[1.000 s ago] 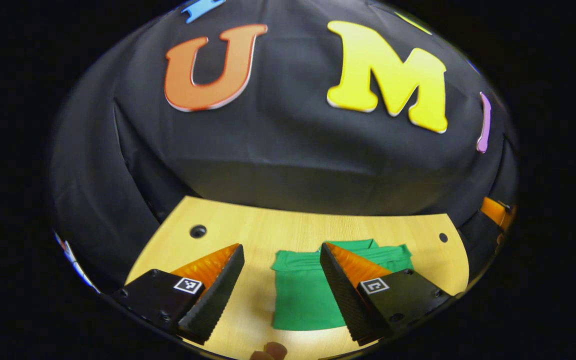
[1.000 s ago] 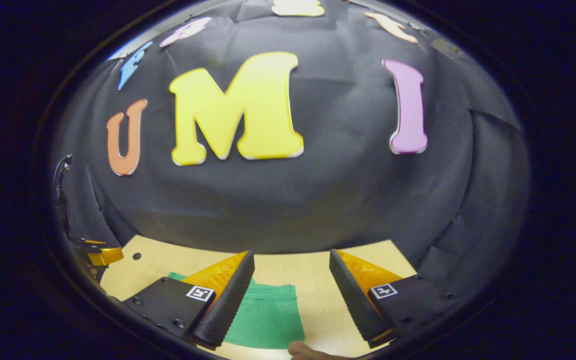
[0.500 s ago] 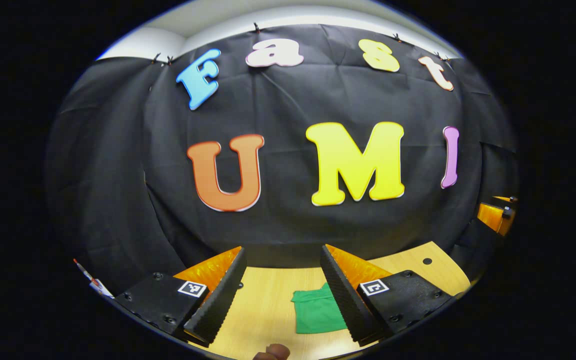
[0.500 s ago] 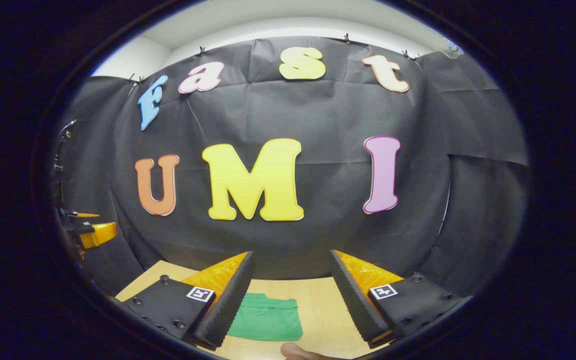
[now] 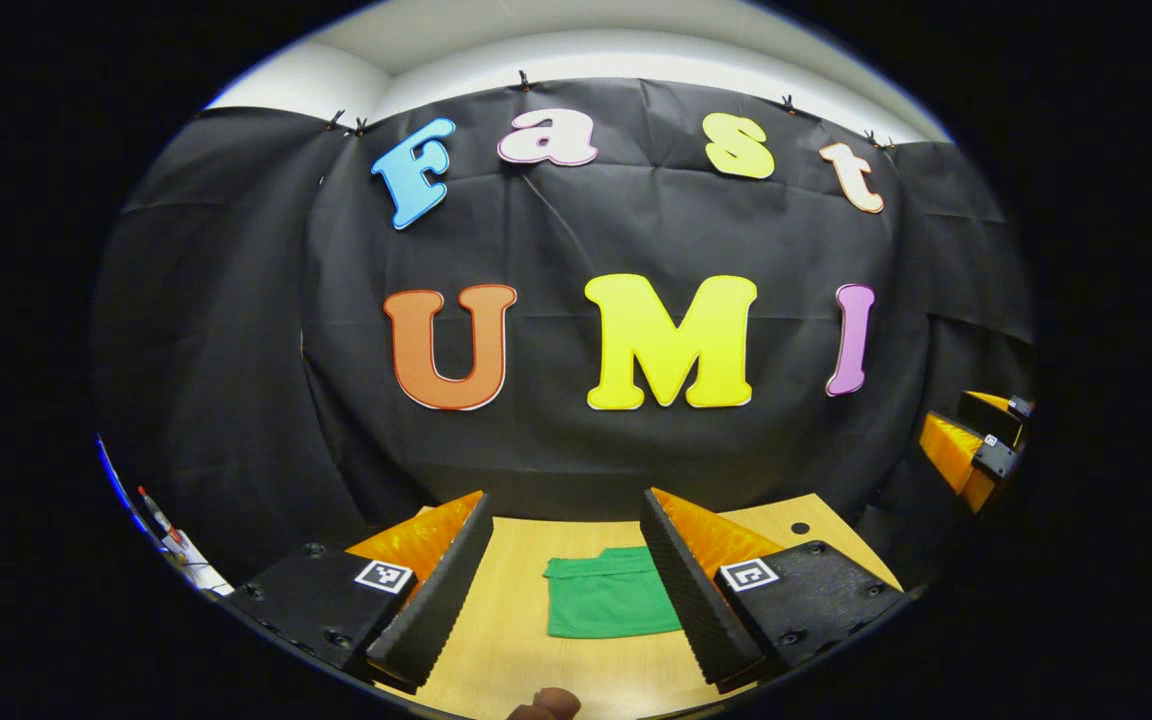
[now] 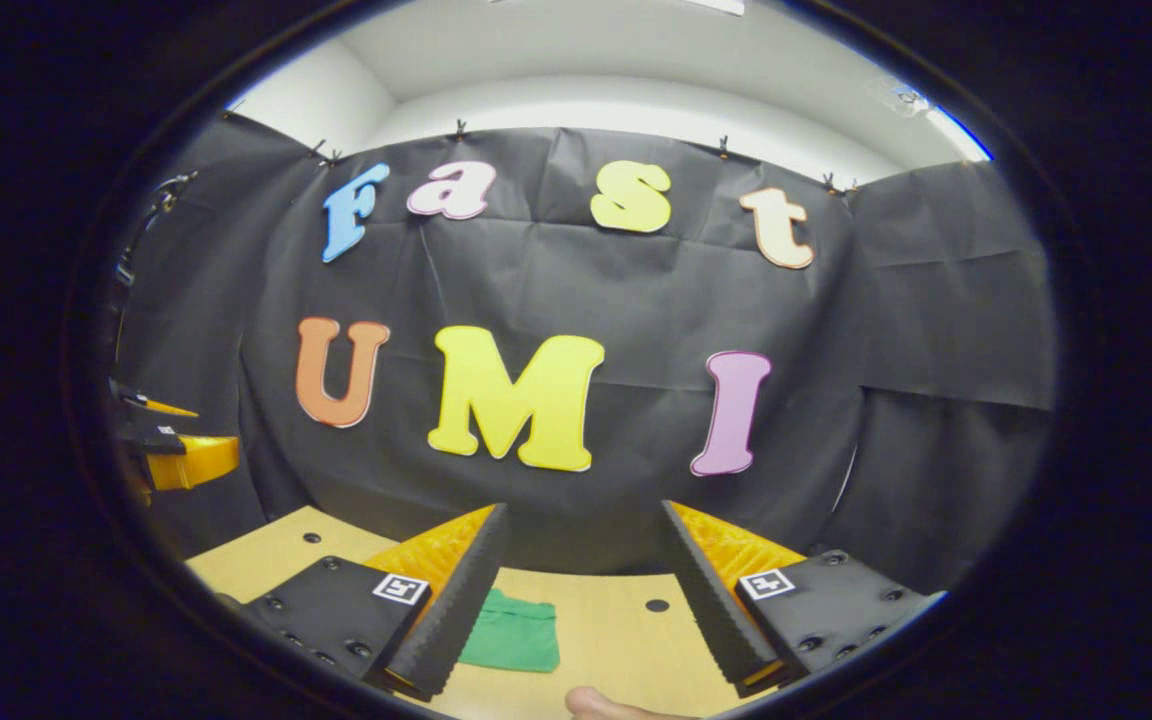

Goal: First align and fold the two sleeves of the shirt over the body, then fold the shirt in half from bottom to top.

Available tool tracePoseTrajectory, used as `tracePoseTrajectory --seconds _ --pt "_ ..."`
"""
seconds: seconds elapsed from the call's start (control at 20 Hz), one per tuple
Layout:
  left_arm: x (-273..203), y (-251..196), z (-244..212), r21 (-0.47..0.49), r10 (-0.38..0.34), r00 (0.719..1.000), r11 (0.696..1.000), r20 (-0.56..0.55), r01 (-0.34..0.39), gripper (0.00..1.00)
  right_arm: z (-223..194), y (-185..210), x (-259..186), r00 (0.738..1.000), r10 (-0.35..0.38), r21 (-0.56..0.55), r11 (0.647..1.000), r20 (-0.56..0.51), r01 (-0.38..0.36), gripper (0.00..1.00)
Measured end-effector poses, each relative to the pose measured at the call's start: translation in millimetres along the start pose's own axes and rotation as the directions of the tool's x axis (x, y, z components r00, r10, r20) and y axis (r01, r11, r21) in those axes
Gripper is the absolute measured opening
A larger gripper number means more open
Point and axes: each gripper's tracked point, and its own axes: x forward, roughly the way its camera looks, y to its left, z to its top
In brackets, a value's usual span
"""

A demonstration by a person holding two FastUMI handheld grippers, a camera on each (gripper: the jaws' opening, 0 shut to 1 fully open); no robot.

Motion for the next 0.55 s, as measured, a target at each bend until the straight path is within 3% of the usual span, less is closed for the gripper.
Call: tracePoseTrajectory --seconds 0.2,0.55 --pt "-15.0 -15.7 -13.3 -0.046 -0.015 1.0 0.999 0.012 0.016 0.96 -27.7 16.0 -21.9 0.996 0.06 0.08 0.995 -0.069 -0.055 0.93" --pt "-19.4 -53.8 -48.5 -0.033 -0.066 0.996 0.997 -0.062 0.064 0.96 -45.4 18.4 -18.2 0.991 0.06 0.087 0.995 -0.123 -0.049 0.92"
